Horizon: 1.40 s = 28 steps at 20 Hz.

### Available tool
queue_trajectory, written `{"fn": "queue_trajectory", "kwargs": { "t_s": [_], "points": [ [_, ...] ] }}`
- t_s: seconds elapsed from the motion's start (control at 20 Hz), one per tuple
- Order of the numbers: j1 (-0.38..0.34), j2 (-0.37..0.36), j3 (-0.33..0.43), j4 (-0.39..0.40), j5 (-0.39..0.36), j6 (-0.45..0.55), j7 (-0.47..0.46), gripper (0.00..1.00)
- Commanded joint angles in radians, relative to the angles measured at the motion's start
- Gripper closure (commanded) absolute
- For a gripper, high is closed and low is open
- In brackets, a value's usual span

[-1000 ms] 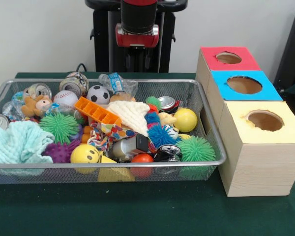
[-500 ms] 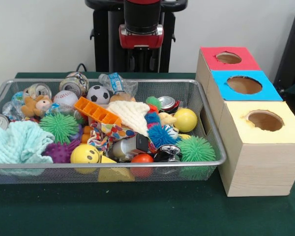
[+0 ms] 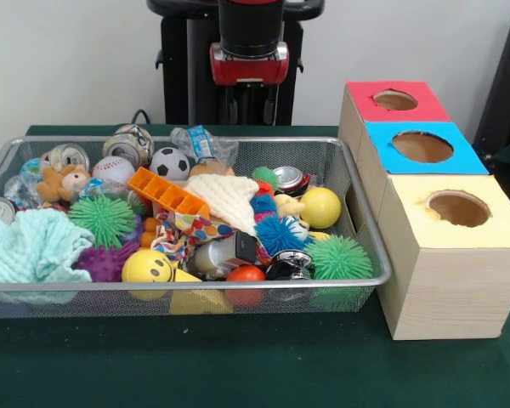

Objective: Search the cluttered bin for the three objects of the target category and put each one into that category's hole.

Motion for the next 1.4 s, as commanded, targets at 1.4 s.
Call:
{"fn": "queue_trajectory", "kwargs": {
  "t_s": [1.4],
  "points": [
    [-0.129,0.329,0.123,-0.389,-0.18,0.001,-0.07,0.0]
  ]
}}
